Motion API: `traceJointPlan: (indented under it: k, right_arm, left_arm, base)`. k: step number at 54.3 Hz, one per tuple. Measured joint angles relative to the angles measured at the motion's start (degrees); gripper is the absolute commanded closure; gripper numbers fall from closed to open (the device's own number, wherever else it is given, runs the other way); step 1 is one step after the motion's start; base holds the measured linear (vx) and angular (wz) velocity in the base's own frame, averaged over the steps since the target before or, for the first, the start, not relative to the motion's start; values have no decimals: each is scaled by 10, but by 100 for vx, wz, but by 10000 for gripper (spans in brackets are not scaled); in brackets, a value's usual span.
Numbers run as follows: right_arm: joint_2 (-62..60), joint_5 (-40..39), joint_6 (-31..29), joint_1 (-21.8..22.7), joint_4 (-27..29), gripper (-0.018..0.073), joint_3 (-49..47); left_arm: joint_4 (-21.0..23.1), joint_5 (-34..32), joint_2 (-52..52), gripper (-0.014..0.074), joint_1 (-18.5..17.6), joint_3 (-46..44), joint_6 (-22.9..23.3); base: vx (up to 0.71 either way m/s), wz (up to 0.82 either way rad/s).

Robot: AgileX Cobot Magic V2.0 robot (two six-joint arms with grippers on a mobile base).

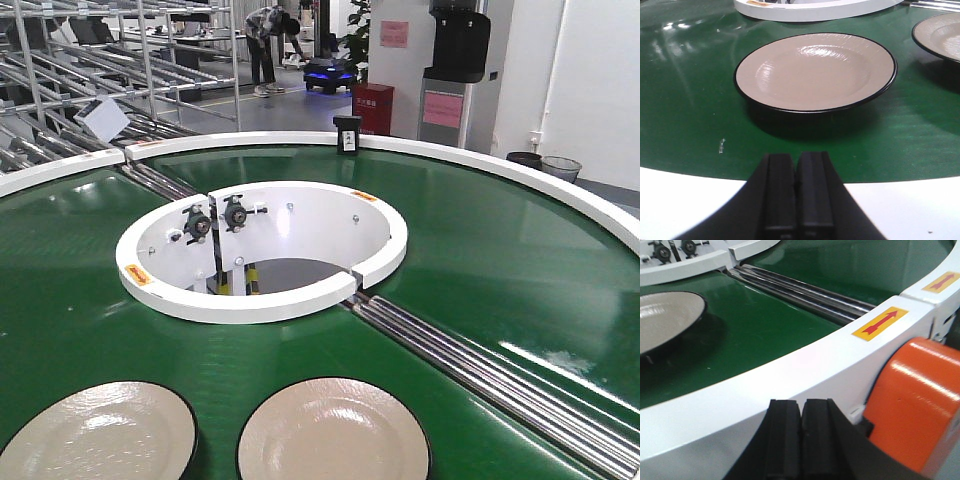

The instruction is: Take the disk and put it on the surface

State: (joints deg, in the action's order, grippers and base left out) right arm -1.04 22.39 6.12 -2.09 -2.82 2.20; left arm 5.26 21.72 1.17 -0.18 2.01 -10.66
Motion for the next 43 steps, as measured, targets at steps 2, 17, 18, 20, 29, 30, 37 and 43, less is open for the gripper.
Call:
traceJointPlan:
  k: [2,17,18,20,29,30,37,43]
  right_arm:
    - [0,0,0,0,-15,567,0]
    - [0,-1,0,0,-63,567,0]
    - [0,-2,0,0,-64,567,0]
    - [0,-5,2,0,-64,567,0]
    - [0,-56,15,0,-42,567,0]
    - [0,-59,15,0,-42,567,0]
    - [0,-88,17,0,-40,567,0]
    - [0,-121,18,0,-40,567,0]
  left_arm:
    - [0,0,0,595,0,0,0]
    - [-42,-1,0,595,0,0,-19]
    - [-43,-1,0,595,0,0,-20]
    - [-45,-3,0,595,0,0,-21]
    - [-29,-33,0,595,0,0,-21]
    - [-24,-39,0,595,0,0,-21]
    - [12,-87,0,595,0,0,-21]
    - [30,-136,0,595,0,0,-21]
  base:
    - [0,0]
    - [0,0]
    - [0,0]
    - [0,0]
    - [0,0]
    - [0,0]
    - [0,0]
    - [0,0]
